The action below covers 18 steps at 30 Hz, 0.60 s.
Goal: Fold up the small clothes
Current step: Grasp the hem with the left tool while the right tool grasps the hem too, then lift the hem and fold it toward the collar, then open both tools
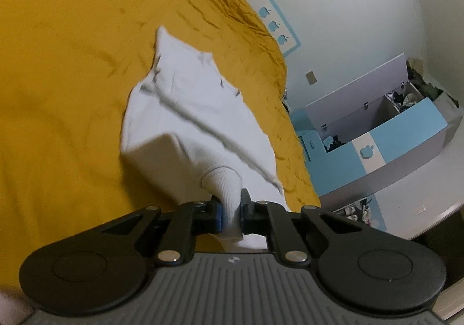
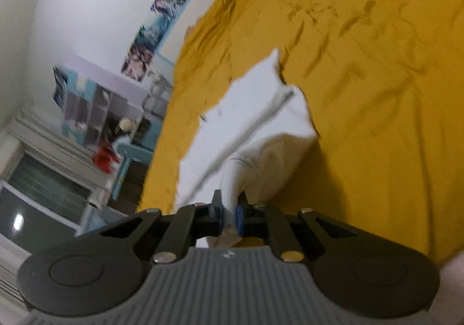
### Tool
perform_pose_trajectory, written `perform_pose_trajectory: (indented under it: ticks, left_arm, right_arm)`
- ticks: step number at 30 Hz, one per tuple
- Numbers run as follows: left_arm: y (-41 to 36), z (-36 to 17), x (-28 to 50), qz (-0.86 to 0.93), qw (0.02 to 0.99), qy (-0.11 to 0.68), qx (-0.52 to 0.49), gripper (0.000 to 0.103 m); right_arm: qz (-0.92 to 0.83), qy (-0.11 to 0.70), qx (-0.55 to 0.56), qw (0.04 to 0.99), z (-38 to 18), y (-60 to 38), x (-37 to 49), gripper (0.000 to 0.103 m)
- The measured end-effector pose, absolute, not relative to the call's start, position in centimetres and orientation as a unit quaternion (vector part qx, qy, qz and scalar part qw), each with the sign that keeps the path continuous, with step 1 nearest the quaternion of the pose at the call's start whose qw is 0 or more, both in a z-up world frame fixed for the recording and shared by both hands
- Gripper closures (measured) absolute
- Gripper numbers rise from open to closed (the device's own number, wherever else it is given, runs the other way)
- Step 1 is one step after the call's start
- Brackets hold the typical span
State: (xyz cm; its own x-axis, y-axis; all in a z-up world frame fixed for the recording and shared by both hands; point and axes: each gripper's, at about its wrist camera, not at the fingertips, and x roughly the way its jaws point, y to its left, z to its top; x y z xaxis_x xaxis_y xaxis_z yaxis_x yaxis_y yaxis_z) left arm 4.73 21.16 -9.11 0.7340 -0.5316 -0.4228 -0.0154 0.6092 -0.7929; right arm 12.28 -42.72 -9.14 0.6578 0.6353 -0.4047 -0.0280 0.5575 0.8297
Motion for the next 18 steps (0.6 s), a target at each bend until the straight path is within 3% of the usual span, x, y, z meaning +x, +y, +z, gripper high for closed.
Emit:
perform_pose_trajectory:
  ticks: [6,18]
  left_arm:
    - [21.8,-7.4,12.6,-0.172,0.839,0.321,-0.405,0.092]
    - [24.2,-9.8,31.3,-0.151,0.840,0.321,-0.411,0.092]
  right_arm:
    - [0.186,0.333,0.428,0.820,-7.4,-42.2,20.3,0.100]
    - [0.138,0.341,0.420,0.830,-8.7,-38.5,41.2,0.100]
